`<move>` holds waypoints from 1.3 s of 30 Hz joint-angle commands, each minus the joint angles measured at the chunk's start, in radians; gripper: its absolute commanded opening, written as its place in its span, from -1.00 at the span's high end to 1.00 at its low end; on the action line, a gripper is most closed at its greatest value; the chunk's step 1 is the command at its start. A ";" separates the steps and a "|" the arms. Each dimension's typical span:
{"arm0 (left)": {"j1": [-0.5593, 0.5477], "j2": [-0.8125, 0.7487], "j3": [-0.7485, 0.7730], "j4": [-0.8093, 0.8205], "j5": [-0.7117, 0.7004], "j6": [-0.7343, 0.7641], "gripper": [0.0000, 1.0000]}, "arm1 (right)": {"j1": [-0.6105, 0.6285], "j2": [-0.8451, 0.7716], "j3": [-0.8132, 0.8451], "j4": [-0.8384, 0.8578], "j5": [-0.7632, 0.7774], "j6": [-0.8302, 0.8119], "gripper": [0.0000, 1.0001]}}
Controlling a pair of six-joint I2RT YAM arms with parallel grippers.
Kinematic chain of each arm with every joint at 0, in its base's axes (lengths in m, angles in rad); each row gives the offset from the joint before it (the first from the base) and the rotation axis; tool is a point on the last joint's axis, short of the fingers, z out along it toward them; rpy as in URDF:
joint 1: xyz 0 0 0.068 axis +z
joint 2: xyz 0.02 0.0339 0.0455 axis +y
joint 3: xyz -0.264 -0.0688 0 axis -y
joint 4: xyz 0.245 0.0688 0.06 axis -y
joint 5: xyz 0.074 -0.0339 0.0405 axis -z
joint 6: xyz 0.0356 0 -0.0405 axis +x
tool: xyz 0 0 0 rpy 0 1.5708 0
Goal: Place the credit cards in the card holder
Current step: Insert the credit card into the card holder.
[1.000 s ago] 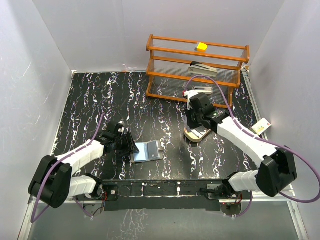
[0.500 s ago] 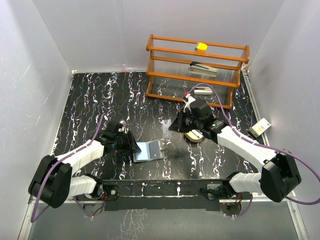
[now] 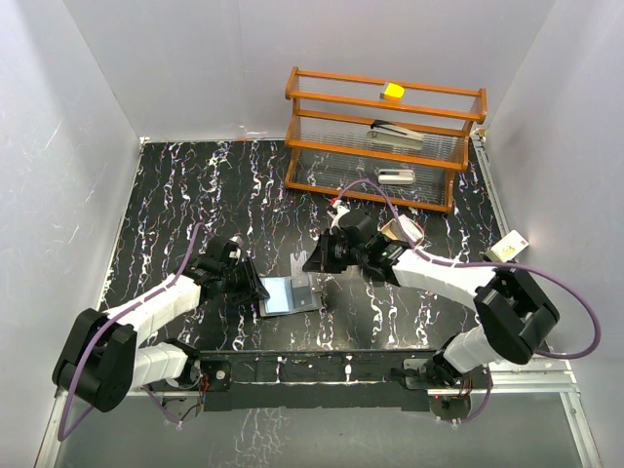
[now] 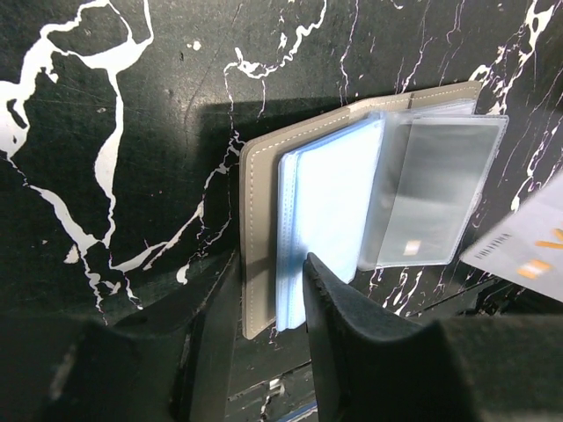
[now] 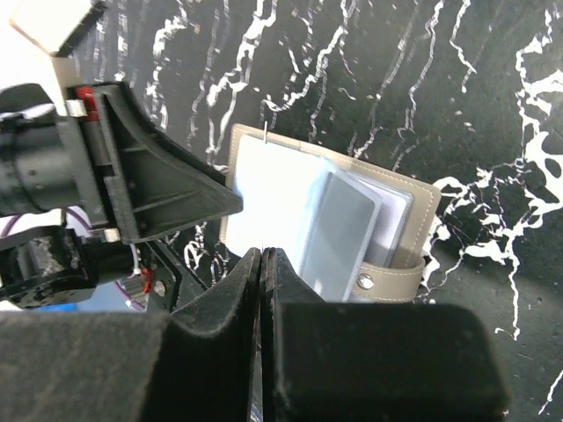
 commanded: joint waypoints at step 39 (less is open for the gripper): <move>0.007 0.041 -0.026 -0.016 -0.052 0.008 1.00 | 0.011 0.263 -0.088 0.244 -0.132 0.071 0.88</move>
